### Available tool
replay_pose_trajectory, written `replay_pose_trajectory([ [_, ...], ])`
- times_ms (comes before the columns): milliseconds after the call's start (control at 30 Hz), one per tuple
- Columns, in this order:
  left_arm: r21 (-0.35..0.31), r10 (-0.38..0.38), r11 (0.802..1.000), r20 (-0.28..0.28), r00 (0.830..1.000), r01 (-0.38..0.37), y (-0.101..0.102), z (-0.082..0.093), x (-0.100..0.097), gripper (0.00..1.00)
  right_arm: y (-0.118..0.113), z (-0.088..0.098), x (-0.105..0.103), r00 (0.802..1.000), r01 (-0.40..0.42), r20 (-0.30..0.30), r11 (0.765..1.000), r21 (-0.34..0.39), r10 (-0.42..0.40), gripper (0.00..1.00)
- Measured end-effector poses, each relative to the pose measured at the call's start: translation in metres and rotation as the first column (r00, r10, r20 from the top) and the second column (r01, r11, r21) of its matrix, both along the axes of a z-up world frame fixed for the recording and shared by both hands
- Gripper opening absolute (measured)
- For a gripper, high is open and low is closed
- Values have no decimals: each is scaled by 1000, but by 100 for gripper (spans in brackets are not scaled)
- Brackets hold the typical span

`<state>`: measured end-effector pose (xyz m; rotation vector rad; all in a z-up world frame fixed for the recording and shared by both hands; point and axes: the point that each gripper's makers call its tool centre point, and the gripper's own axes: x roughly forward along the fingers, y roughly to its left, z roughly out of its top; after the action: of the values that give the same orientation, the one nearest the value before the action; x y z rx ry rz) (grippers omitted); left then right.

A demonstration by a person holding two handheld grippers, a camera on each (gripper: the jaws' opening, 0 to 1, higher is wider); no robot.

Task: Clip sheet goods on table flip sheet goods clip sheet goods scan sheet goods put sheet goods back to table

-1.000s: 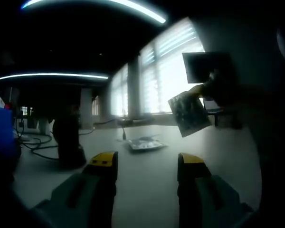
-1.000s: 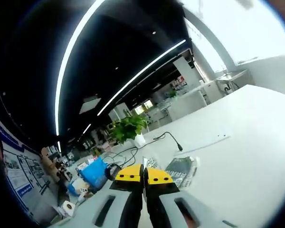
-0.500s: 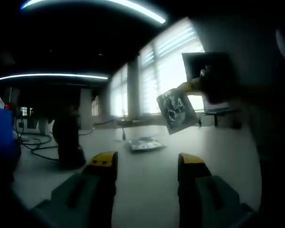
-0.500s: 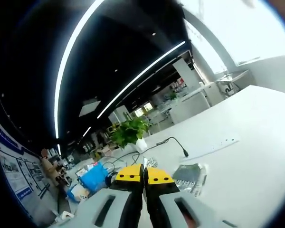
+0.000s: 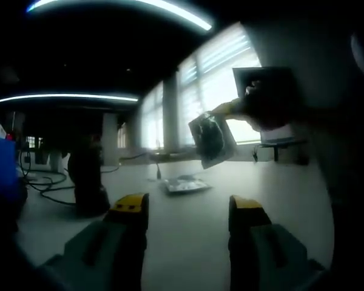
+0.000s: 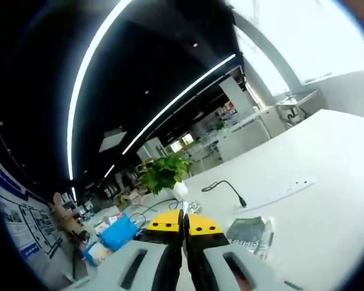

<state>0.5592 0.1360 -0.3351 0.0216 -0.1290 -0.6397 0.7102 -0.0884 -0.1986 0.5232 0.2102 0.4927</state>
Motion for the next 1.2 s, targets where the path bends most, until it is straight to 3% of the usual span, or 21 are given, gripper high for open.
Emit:
replay_pose_trajectory([
  [600, -10, -5, 1000, -1, 1000, 5, 2, 1, 0, 45, 43, 9, 55, 999, 49, 3, 997, 55, -49, 0],
  [1200, -9, -12, 1000, 2, 1000, 12, 0, 1, -1, 45, 82, 3, 74, 995, 100, 24, 994, 39, -101, 0],
])
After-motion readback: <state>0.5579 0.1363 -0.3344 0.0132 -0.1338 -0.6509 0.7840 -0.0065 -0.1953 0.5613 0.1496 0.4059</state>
